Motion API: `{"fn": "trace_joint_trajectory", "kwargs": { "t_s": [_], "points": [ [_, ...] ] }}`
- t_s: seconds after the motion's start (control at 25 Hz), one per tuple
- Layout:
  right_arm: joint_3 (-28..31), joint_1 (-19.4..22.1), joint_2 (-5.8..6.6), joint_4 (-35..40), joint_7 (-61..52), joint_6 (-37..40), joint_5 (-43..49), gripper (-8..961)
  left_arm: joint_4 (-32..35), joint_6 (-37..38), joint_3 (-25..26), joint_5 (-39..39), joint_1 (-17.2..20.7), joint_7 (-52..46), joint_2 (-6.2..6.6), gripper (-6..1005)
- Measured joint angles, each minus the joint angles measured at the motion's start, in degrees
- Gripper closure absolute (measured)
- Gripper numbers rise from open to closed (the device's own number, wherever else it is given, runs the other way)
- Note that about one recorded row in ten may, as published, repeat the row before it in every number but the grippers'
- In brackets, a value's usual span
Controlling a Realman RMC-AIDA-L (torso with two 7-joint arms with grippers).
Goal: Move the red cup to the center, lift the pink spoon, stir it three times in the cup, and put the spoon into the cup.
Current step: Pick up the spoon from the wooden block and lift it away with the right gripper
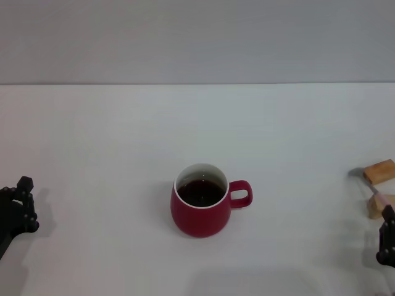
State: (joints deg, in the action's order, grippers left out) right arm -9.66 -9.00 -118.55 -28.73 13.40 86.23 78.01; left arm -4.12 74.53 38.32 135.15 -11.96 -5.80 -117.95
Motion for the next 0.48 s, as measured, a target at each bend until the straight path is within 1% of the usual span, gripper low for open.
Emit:
{"fn": "trace_joint_trajectory", "kwargs": {
  "t_s": [0.04,0.08,0.12,0.16,0.2,0.24,0.28,0.32,0.36,0.48],
  "points": [
    [0.0,0.0,0.00,0.0,0.0,0.0,0.0,886,0.0,0.0,0.0,0.0,0.0,0.0,0.00,1001],
    [0.1,-0.2,0.34,-1.4,2.2,1.1,0.1,888,0.0,0.0,0.0,0.1,0.0,0.0,0.00,1001],
    [0.1,-0.5,1.02,-3.3,4.6,2.4,0.1,889,-0.1,0.0,0.0,0.1,0.0,0.0,0.00,1001],
    [0.1,-0.5,1.02,-3.3,4.6,2.4,0.1,889,-0.1,0.0,0.0,0.1,0.0,0.0,0.00,1001],
    [0.0,-0.7,1.80,-4.9,6.6,4.2,0.1,889,-0.1,0.0,0.0,0.1,0.0,0.0,0.00,1001],
    [0.0,-0.7,1.80,-4.9,6.6,4.2,0.1,889,-0.1,0.0,0.0,0.1,0.0,0.0,-0.03,1001],
    [0.0,-0.9,2.24,-5.7,7.6,5.1,0.1,890,-0.1,0.0,-0.1,0.1,0.0,0.0,-0.05,1001],
    [-0.2,-1.2,3.14,-7.5,9.6,7.1,0.3,890,-0.1,0.0,-0.2,0.1,0.0,0.0,-0.06,1001],
    [-0.2,-1.2,3.14,-7.5,9.6,7.1,0.3,890,-0.1,0.0,-0.2,0.1,0.0,0.0,-0.06,1001],
    [-0.7,-1.8,4.41,-10.3,12.1,9.7,0.9,890,-0.1,0.1,-0.3,0.1,0.1,0.0,-0.08,1001]
  ]
}}
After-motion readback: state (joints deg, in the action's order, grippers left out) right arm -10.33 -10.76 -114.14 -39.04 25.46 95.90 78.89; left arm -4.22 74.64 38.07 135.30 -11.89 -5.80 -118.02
